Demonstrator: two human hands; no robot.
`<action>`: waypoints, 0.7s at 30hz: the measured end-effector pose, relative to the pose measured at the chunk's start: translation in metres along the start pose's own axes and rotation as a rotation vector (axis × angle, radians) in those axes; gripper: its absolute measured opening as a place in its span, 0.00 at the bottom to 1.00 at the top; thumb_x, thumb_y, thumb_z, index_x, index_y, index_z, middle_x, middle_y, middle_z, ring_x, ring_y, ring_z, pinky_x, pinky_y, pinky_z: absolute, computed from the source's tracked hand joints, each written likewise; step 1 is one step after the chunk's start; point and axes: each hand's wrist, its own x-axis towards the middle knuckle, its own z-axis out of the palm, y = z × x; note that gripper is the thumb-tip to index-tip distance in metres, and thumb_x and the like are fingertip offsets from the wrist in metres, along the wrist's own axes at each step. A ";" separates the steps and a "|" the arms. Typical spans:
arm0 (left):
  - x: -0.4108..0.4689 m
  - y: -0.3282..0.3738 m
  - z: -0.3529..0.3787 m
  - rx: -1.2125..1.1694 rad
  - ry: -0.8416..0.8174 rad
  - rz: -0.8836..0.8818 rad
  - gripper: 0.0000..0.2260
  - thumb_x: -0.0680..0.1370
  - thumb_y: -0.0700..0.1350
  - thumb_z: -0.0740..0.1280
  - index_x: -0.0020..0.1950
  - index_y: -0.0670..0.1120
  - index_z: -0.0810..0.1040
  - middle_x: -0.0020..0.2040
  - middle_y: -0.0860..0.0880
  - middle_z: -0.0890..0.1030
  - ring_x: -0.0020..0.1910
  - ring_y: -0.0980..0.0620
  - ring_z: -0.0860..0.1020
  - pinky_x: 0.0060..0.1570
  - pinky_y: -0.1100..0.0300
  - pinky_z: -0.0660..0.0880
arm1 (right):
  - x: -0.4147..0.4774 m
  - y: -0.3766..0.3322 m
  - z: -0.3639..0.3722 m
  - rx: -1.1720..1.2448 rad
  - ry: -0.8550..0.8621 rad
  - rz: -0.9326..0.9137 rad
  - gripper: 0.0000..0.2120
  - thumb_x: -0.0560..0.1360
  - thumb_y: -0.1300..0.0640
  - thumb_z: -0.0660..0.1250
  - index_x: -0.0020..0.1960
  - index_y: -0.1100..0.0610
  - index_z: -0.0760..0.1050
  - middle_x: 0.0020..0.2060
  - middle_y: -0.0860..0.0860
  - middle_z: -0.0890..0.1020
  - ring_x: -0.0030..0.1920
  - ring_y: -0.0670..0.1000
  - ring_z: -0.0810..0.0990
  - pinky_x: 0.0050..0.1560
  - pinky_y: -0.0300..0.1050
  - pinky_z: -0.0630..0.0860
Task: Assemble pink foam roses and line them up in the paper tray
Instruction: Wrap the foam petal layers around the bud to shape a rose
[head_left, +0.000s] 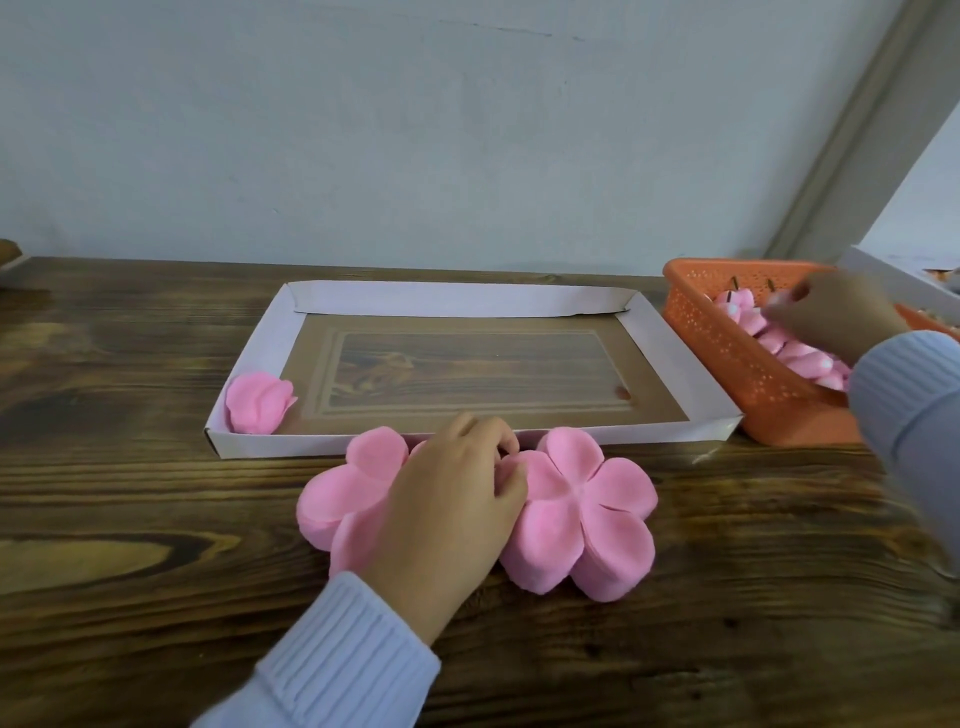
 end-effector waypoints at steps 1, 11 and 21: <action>0.000 0.000 0.000 0.000 0.001 0.001 0.05 0.75 0.46 0.66 0.45 0.57 0.74 0.39 0.60 0.71 0.38 0.58 0.73 0.36 0.64 0.69 | -0.004 -0.003 -0.005 0.122 0.095 -0.006 0.17 0.80 0.56 0.58 0.45 0.69 0.77 0.38 0.62 0.79 0.40 0.59 0.77 0.42 0.48 0.71; 0.000 -0.001 -0.002 0.002 0.008 0.032 0.10 0.74 0.47 0.69 0.40 0.58 0.69 0.40 0.60 0.71 0.39 0.60 0.72 0.39 0.62 0.70 | -0.124 -0.078 -0.007 0.924 0.227 -0.258 0.09 0.79 0.50 0.64 0.48 0.55 0.78 0.34 0.53 0.82 0.31 0.44 0.74 0.33 0.36 0.69; -0.004 0.003 -0.005 0.042 0.103 0.159 0.02 0.76 0.45 0.69 0.44 0.50 0.79 0.37 0.60 0.70 0.37 0.59 0.69 0.39 0.60 0.69 | -0.168 -0.101 0.052 1.278 -0.054 -0.265 0.06 0.78 0.52 0.66 0.47 0.54 0.78 0.34 0.45 0.79 0.36 0.43 0.77 0.40 0.34 0.74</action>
